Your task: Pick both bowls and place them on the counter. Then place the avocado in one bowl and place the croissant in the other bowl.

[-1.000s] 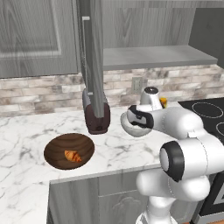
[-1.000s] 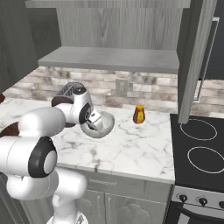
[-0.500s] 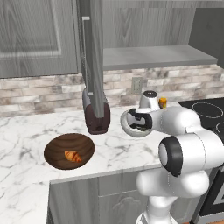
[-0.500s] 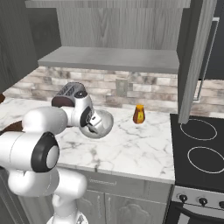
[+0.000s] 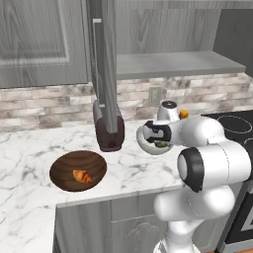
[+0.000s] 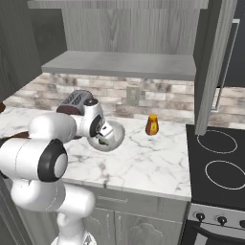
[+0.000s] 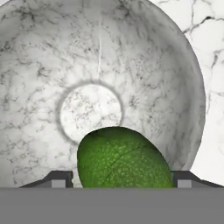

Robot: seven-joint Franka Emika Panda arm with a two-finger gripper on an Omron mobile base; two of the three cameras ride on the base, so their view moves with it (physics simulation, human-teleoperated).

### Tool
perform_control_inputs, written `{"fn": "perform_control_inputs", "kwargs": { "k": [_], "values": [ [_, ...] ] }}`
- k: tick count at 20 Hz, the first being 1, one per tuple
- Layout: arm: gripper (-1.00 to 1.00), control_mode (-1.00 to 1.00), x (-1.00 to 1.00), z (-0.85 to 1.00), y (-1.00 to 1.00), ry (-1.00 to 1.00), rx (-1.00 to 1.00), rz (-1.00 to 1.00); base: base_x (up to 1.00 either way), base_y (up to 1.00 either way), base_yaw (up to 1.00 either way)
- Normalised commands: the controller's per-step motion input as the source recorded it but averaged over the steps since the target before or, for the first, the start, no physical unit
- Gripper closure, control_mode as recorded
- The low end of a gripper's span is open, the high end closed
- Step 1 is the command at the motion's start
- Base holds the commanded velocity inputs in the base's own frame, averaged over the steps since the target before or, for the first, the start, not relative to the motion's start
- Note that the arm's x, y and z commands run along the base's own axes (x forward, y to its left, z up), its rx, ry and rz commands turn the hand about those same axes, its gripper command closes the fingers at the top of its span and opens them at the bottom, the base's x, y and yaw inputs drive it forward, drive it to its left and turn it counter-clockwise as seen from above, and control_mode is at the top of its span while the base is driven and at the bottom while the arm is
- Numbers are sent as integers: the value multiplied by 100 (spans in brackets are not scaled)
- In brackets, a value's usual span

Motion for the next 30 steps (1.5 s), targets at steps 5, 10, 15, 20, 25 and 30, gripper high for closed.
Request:
{"fn": "perform_control_inputs", "kwargs": {
  "k": [5, 10, 15, 20, 25, 30],
  "values": [
    [-100, -100, 12, 0, 0, 0, 0, 3, 0, 0, 0],
    [-100, -100, 2, 0, 1, 0, 0, 2, 0, 0, 0],
    [-100, -100, -37, 14, 7, -4, 0, 1, 0, 0, 0],
    [-100, -100, -65, 39, 3, -10, -1, 0, 0, 0, 0],
    [-100, -100, -74, 40, 4, -10, -1, 0, 0, 0, 0],
    [-100, -100, -82, 25, 4, -7, -1, 0, 0, 0, 0]
  ]
}}
